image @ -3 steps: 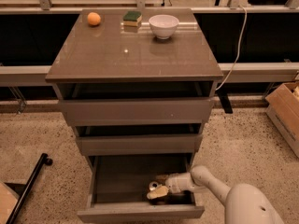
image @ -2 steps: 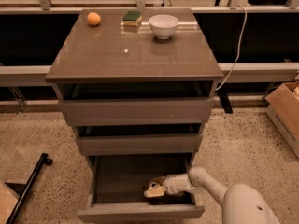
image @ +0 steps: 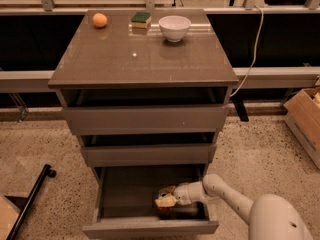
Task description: Pick coke can from bottom drawer and place on counter
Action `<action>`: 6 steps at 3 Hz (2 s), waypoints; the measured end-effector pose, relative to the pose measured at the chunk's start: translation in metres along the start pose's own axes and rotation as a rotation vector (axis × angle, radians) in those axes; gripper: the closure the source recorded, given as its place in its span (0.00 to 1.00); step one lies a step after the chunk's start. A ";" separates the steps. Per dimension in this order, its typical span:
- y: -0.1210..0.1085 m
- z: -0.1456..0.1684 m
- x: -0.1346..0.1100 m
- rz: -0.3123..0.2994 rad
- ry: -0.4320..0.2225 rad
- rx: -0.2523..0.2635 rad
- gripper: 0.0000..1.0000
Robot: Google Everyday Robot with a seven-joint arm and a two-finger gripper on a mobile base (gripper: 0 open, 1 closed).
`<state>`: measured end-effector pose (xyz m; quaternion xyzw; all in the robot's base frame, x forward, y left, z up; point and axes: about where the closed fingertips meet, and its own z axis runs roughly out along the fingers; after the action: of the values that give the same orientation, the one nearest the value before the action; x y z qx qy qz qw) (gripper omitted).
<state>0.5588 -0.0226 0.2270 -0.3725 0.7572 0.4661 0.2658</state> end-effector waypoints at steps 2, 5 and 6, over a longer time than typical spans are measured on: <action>0.078 -0.100 -0.103 -0.097 0.084 -0.021 1.00; 0.201 -0.179 -0.185 -0.049 0.400 0.166 1.00; 0.225 -0.203 -0.249 -0.169 0.498 0.301 1.00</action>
Offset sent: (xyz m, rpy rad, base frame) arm -0.0115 -0.0628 0.2437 -0.0904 -0.0733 0.1418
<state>0.5094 -0.0620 0.6140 -0.4934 0.8260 0.2192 0.1618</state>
